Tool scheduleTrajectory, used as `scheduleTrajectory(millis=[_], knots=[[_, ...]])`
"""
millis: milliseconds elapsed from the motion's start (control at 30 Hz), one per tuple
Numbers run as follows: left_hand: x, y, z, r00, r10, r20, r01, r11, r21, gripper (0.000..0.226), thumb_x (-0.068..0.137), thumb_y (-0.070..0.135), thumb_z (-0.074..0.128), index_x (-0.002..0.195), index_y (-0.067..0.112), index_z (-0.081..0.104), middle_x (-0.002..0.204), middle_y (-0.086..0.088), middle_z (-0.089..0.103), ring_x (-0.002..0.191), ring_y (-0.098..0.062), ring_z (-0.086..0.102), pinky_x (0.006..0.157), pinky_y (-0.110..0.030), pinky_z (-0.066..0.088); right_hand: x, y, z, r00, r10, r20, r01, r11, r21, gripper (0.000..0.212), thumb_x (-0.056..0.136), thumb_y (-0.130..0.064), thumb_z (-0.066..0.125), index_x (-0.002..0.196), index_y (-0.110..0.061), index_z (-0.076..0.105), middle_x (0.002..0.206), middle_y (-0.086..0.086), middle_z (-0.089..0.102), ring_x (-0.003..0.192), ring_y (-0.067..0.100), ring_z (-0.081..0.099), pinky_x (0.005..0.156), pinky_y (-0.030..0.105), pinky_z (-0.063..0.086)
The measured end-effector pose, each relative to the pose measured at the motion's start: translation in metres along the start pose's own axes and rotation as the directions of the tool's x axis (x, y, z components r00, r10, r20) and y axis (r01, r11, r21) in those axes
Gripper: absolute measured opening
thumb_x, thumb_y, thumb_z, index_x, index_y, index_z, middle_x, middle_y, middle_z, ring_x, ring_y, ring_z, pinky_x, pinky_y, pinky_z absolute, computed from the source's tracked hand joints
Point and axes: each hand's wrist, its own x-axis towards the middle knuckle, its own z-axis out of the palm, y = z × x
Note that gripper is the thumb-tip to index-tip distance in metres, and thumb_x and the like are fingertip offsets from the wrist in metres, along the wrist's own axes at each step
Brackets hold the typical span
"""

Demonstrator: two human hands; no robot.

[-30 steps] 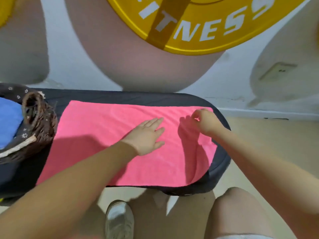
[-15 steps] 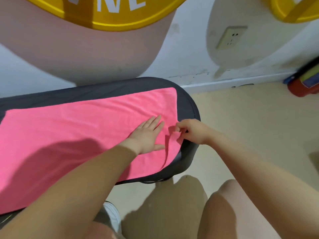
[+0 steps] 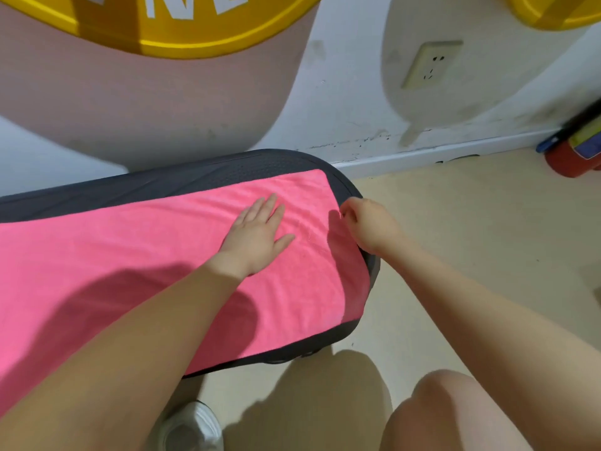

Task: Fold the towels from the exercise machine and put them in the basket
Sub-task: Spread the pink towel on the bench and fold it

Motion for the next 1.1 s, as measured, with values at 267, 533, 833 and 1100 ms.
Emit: scheduleTrajectory(millis=[267, 533, 833, 1100], knots=[[0.021, -0.042, 0.019, 0.99, -0.034, -0.136, 0.041, 0.998, 0.051, 0.089, 0.072, 0.066, 0.002, 0.148, 0.022, 0.008, 0.158, -0.002, 0.0, 0.146, -0.019, 0.0, 0.117, -0.037, -0.004, 0.081, -0.022, 0.015, 0.992, -0.009, -0.123, 0.023, 0.994, 0.105, 0.03, 0.097, -0.016, 0.035, 0.119, -0.009, 0.055, 0.118, 0.02, 0.052, 0.108, 0.036, 0.05, 0.082, 0.034, 0.039], [0.028, -0.046, 0.023, 0.981, -0.009, -0.192, 0.018, 0.999, 0.049, 0.081, 0.076, 0.063, 0.017, 0.146, 0.022, 0.023, 0.156, -0.004, 0.015, 0.144, -0.023, 0.014, 0.114, -0.037, 0.0, 0.122, -0.027, 0.007, 1.0, 0.02, 0.017, -0.017, 0.99, -0.142, 0.021, 0.089, -0.01, 0.045, 0.104, -0.004, 0.059, 0.111, 0.02, 0.062, 0.103, 0.035, 0.058, 0.07, 0.03, 0.039], [0.031, -0.047, 0.022, 0.983, -0.031, -0.181, 0.043, 0.997, 0.062, 0.089, 0.071, 0.066, 0.01, 0.148, 0.023, 0.014, 0.157, -0.003, 0.006, 0.146, -0.02, 0.006, 0.114, -0.034, -0.006, 0.107, -0.019, 0.011, 0.979, 0.121, -0.164, -0.119, 0.993, 0.02, 0.035, 0.089, -0.002, 0.042, 0.124, -0.005, 0.041, 0.128, 0.019, 0.042, 0.115, 0.038, 0.046, 0.09, 0.042, 0.043], [0.028, -0.025, -0.002, 0.991, -0.119, 0.059, 0.11, 0.985, 0.136, 0.076, 0.09, 0.055, 0.031, 0.149, 0.015, 0.003, 0.158, -0.009, -0.004, 0.145, -0.025, -0.001, 0.117, -0.04, 0.002, 0.014, 0.013, 0.012, 0.996, 0.08, -0.042, -0.073, 0.987, 0.141, 0.022, 0.086, -0.003, 0.048, 0.102, -0.004, 0.062, 0.108, 0.015, 0.061, 0.104, 0.028, 0.053, 0.071, 0.024, 0.033]])
